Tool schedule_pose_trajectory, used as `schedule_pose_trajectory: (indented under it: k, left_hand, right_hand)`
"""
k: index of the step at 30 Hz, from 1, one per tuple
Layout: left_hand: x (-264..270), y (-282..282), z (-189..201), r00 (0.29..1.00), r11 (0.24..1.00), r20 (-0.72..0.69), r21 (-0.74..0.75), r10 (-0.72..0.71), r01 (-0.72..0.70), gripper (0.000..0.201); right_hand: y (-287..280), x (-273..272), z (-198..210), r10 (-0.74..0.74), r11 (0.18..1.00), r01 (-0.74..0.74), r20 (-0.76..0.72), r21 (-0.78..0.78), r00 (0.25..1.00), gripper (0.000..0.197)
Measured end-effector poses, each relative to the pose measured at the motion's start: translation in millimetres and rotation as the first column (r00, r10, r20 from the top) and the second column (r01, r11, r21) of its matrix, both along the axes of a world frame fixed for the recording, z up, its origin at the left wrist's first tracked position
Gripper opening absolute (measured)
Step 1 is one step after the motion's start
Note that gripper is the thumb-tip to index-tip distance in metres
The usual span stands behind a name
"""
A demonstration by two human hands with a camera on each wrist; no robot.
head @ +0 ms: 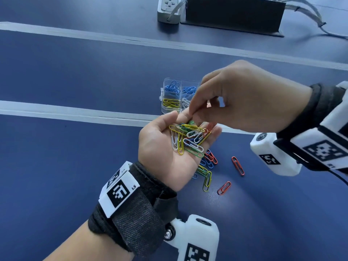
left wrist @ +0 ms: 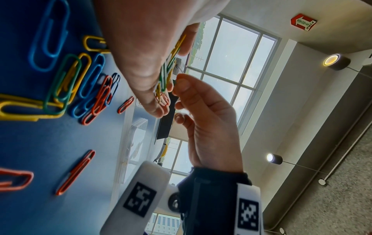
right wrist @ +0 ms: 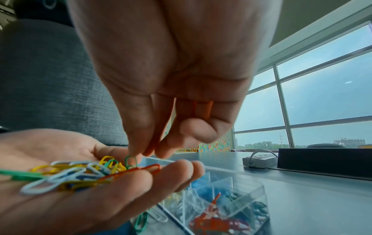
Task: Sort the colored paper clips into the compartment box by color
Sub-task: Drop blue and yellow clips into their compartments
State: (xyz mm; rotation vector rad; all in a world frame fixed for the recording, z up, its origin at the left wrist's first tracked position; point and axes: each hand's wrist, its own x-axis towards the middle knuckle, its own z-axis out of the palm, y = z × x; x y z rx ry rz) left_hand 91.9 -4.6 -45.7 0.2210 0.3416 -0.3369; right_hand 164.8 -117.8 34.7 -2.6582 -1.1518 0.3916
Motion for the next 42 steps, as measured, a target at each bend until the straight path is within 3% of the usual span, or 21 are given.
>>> schedule_pose_trajectory:
  k: [4,7,10,25,32,35,38,42]
  left_hand:
    - [1,0,0,1.000,1.000,0.002,0.001,0.000,0.000,0.039]
    - [0,0,-3,0.999,1.000,0.040,-0.010,-0.015,0.015,0.048]
    - [0,0,-3,0.999,0.999,0.036,-0.052,-0.012,0.014,0.040]
    - [0,-1,-4,0.996,0.991,-0.083,-0.133,0.014,-0.025,0.020]
    - [0,0,-3,0.999,0.995,-0.042,-0.100,0.003,-0.008,0.043]
    - [2,1,-3,0.998,0.995,-0.061,-0.100,0.012,-0.018,0.032]
    - [2,0,-1,0.998,0.995,-0.042,-0.088,0.037,-0.041,0.032]
    - [0,0,-1,1.000,1.000,-0.013,-0.006,0.025,-0.025,0.028]
  right_hand:
    - [-3,-5,6,0.036,0.992,-0.037,0.011,0.120,0.999,0.016]
    - [-4,-9,2,0.076,0.997,-0.076,0.009,0.014,0.997,0.023]
    - [-4,-9,-3,0.046,0.998,-0.044,0.037,-0.053,0.998,0.020]
    - [2,-9,-9,0.083,0.995,-0.082,0.035,-0.051,0.996,0.016]
    - [0,-10,1,0.030,0.997,-0.030,0.001,0.077,1.000,0.008]
    - [1,-13,2,0.090,0.986,-0.078,-0.078,0.147,0.993,0.010]
    - [2,-15,1,0.227,0.965,-0.200,-0.151,0.170,0.962,0.024]
    - [5,-13,-11,0.418,0.907,-0.416,-0.016,0.073,0.908,0.024]
